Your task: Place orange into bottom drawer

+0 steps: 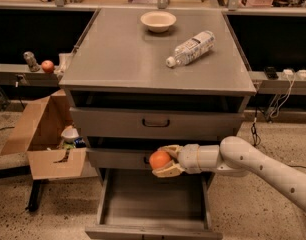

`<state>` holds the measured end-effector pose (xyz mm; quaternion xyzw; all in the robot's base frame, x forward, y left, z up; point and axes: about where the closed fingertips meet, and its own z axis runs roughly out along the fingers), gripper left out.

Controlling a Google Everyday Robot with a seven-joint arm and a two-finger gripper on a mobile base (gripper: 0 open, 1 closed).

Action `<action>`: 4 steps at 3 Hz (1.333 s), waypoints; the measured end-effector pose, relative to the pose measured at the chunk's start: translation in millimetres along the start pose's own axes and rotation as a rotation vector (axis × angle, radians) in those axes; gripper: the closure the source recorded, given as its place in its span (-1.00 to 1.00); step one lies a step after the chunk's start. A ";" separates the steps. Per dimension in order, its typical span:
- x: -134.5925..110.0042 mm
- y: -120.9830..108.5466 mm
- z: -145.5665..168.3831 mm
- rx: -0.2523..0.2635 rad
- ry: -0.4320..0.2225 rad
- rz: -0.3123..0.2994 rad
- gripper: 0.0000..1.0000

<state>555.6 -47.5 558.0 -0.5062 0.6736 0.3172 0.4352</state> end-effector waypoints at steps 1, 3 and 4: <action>55.2 -8.2 3.7 0.025 0.013 0.041 1.00; 166.7 -18.1 17.6 0.065 -0.009 0.179 1.00; 211.5 -24.3 28.6 0.054 -0.003 0.251 1.00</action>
Offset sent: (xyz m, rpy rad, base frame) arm 0.0011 -0.0719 -0.1761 0.0546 0.1241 -0.1429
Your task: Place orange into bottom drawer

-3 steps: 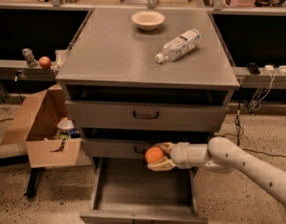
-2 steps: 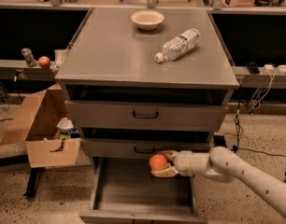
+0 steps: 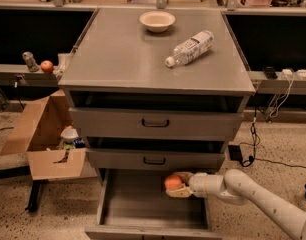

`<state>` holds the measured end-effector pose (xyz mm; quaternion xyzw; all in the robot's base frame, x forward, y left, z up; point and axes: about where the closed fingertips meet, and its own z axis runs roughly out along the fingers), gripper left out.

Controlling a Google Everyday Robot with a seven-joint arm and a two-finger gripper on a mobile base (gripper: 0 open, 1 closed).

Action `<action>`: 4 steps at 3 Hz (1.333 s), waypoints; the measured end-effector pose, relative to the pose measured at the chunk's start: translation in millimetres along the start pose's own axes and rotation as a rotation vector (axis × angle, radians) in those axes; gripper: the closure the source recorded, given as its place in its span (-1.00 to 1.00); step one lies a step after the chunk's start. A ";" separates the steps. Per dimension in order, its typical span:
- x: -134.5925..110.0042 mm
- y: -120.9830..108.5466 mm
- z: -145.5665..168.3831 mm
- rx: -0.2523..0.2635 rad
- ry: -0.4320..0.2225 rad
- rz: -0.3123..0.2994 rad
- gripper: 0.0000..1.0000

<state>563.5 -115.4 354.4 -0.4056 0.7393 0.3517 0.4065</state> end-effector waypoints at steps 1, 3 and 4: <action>0.0 0.0 0.0 0.000 0.000 0.000 1.00; 42.2 -7.1 32.9 -0.105 0.000 -0.034 1.00; 66.9 -16.4 48.5 -0.135 0.007 -0.071 1.00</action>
Offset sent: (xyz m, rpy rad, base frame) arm 0.0033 0.0095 -0.0502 0.0245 0.0162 0.0929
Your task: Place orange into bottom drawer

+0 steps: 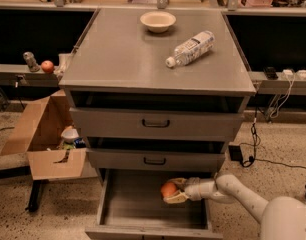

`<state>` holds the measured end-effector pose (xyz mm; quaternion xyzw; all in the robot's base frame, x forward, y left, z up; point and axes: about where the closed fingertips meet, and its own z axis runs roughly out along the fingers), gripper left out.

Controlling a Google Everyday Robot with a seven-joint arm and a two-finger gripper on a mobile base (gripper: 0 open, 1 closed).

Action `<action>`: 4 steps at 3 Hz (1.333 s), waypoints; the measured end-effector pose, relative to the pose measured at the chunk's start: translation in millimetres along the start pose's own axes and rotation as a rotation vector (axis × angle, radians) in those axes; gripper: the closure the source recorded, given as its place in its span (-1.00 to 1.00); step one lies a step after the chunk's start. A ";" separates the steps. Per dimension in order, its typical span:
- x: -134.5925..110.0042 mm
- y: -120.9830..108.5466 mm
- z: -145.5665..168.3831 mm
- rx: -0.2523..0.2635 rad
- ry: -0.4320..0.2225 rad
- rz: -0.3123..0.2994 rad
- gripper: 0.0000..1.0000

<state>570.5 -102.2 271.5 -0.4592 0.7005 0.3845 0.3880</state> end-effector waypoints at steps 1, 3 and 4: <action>34.6 -3.7 11.9 0.030 -0.013 -0.025 1.00; 66.5 -0.6 22.3 0.073 -0.024 -0.006 1.00; 75.7 -3.1 24.7 0.089 -0.012 0.003 1.00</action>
Offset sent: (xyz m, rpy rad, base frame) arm -0.0148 -0.0123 -0.0715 -0.0022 -0.0616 -0.0807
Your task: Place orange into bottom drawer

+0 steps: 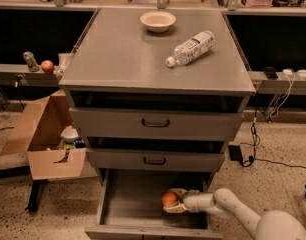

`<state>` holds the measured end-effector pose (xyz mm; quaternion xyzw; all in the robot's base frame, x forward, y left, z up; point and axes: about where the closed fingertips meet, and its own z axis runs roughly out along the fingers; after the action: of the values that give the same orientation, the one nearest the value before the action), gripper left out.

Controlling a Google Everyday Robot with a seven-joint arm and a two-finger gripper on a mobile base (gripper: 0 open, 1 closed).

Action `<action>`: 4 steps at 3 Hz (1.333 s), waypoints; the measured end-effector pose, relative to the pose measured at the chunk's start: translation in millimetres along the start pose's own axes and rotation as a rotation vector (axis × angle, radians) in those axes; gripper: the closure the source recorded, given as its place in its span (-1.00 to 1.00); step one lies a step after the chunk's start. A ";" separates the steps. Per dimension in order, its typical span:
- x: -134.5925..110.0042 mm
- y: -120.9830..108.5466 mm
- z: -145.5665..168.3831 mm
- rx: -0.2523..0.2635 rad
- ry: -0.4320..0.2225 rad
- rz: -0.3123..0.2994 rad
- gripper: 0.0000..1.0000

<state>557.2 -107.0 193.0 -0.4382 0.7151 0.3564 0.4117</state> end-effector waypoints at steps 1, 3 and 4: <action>12.3 -3.6 1.7 0.017 0.021 0.018 1.00; 25.3 -9.6 2.9 0.048 0.051 0.040 0.01; 25.3 -9.6 2.9 0.048 0.051 0.040 -0.46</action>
Offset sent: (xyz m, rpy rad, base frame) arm 0.0068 -0.0234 -0.0392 -0.0914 0.0561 -0.0981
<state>559.9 -116.5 167.6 -0.4227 0.7424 0.3359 0.3966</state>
